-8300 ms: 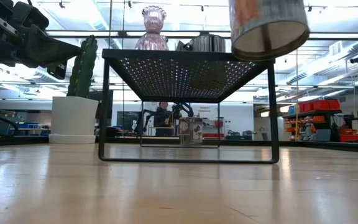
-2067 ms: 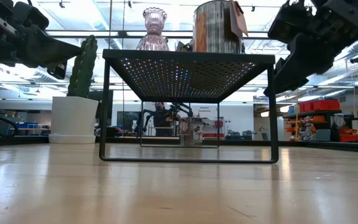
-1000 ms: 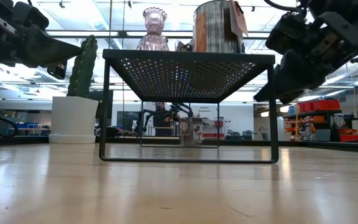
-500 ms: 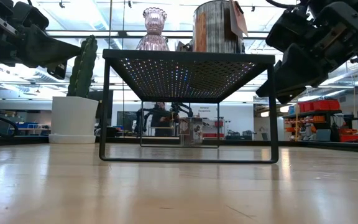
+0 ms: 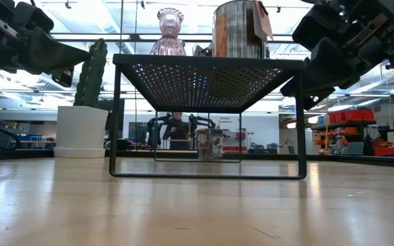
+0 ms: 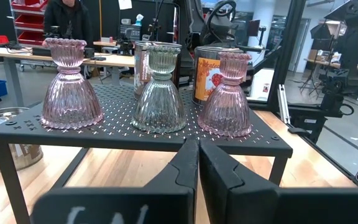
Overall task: Pick & Place candle stick holders
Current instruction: Adjust the shelf, then put the brown scented candle on the shelf
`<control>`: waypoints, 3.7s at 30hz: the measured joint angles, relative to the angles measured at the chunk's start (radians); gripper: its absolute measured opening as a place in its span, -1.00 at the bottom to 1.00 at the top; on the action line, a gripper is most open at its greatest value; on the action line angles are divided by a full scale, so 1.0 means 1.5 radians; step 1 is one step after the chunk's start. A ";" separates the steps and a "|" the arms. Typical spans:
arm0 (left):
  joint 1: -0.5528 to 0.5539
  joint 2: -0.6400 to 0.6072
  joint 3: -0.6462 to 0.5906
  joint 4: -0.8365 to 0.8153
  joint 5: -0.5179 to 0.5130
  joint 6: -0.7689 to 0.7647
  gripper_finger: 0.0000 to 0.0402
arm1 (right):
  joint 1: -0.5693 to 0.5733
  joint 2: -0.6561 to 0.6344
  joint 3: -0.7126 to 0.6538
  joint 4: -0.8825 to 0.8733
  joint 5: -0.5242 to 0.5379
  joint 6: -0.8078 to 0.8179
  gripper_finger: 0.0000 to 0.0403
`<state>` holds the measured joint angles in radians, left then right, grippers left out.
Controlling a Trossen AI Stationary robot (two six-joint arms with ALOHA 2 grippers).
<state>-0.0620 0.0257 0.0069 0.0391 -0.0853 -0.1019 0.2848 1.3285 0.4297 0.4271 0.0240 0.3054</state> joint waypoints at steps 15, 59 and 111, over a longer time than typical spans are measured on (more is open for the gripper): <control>0.000 0.000 0.000 0.000 0.000 0.000 -0.91 | 0.000 0.000 0.000 0.000 -0.051 0.000 -0.99; 0.000 0.000 0.000 0.000 0.000 0.000 -0.91 | -0.088 -0.179 0.108 -0.465 0.084 -0.062 -1.00; 0.000 0.000 0.000 0.000 0.000 0.000 -0.91 | -0.436 0.032 0.705 -0.698 0.077 -0.312 -0.95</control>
<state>-0.0624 0.0257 0.0067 0.0391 -0.0853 -0.1020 -0.3687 1.3768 1.4869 -0.6194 0.1397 -0.1627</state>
